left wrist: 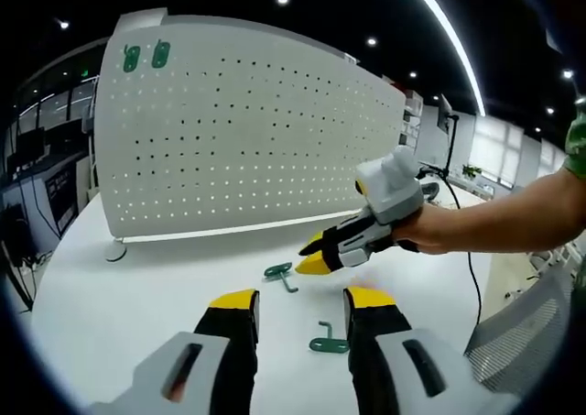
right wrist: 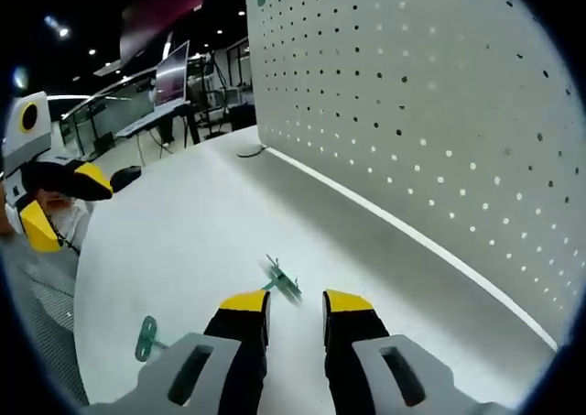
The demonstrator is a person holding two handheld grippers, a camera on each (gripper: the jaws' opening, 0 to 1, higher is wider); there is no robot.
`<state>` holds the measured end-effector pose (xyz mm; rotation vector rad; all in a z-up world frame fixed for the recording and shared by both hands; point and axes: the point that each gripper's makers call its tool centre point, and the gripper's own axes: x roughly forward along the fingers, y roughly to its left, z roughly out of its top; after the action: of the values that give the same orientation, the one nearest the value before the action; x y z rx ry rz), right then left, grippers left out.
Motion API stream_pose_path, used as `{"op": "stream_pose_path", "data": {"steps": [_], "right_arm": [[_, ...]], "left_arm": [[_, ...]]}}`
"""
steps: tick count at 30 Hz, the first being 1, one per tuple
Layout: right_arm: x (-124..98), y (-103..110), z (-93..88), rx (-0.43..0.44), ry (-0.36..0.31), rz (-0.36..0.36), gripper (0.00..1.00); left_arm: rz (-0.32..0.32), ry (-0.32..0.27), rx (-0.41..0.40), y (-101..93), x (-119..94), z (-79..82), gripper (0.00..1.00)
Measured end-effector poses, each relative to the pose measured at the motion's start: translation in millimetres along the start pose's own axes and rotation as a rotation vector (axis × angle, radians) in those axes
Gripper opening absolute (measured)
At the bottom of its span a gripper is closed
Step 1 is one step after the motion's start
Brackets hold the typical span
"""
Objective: Insert the hook assembly into the mounting plate slot until the hook locks in place.
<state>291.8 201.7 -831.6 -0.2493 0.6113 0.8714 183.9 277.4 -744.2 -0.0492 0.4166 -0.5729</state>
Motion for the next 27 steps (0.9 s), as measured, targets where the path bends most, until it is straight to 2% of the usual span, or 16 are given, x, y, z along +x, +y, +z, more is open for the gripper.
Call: {"op": "stream_pose_path", "data": {"steps": [14,27], "right_arm": [[17,-1,-8.6,-0.015,0.014,0.035,0.16],[22,1,-6.6,-0.063,-0.015,0.064,0.09]], "left_arm": [[-0.005,0.018,-0.012,0.3,3,-5.6,0.37],[0.003,0.032,-0.018,2.3,3,-9.6,0.36]]}}
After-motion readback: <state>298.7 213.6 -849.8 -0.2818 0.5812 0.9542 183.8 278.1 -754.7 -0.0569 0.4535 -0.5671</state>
